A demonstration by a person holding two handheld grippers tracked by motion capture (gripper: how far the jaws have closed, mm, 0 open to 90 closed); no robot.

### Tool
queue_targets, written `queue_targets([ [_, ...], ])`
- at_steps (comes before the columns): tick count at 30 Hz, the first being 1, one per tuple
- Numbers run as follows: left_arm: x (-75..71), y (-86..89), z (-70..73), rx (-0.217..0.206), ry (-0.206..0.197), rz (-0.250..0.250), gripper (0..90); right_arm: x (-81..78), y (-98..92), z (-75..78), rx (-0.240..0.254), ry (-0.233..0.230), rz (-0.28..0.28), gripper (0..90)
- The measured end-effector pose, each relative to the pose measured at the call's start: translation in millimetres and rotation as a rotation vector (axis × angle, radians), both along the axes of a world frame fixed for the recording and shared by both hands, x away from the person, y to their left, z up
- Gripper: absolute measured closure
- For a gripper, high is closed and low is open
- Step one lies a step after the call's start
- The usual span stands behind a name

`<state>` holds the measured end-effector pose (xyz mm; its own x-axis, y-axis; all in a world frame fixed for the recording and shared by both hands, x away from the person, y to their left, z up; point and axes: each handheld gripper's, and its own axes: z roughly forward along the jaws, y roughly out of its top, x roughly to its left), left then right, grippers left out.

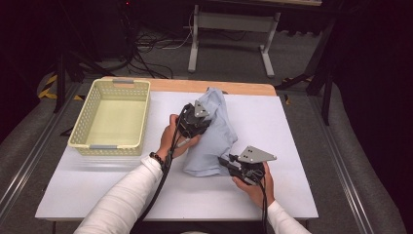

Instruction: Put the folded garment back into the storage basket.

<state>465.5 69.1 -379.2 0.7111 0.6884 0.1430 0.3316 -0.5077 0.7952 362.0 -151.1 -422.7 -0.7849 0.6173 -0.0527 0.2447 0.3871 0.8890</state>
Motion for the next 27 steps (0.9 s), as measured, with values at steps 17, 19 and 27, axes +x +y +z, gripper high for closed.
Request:
queue_targets([
  [17, 5.5, 14.4, 21.0, 0.027, -0.039, 0.035, 74.3, 10.3, 15.6, 15.9, 0.03, -0.049, 0.007, 74.3],
  [19, 6.5, 18.4, 24.1, 0.031, -0.042, 0.043, 74.3, 12.1, 18.8, 17.3, 0.032, -0.054, 0.009, 74.3],
  [27, 10.4, 33.7, 34.4, 0.034, -0.053, 0.07, 74.3, 21.5, 34.0, 23.2, 0.042, -0.07, 0.027, 74.3],
])
